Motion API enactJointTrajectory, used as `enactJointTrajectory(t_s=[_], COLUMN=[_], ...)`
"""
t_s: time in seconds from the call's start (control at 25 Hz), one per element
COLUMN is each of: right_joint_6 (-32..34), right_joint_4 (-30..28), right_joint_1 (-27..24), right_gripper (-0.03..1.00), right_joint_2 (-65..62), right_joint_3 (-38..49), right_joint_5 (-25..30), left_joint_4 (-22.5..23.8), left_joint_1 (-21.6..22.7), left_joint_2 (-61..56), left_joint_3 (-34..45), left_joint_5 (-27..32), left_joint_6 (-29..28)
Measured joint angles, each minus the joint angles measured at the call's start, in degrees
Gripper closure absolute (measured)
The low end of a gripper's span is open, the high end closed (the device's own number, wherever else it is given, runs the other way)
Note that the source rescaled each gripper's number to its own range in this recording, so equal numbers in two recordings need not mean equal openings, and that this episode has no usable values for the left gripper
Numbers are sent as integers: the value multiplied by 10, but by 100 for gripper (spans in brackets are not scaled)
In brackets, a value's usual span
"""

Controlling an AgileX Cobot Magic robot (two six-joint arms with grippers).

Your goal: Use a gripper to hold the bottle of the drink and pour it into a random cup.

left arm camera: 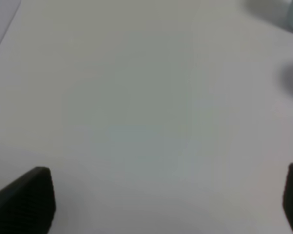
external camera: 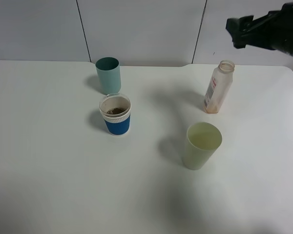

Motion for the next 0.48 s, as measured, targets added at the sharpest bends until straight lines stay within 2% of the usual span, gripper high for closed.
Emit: enactJointTrajectory(t_s=[0.16,0.32,0.48], right_joint_6=[-37,-140,-211], right_joint_4=[34,107,161], right_joint_1=[0,0,0], right_gripper=[1,1,1], right_joint_2=[-57,-108,-152], right_joint_3=[0,0,-1], right_joint_5=[0,0,1], left_joint_4=[0,0,0], left_joint_1=[0,0,0], left_joint_2=[0,0,0], left_joint_3=[0,0,0], left_joint_5=[0,0,0], left_joint_6=[0,0,0])
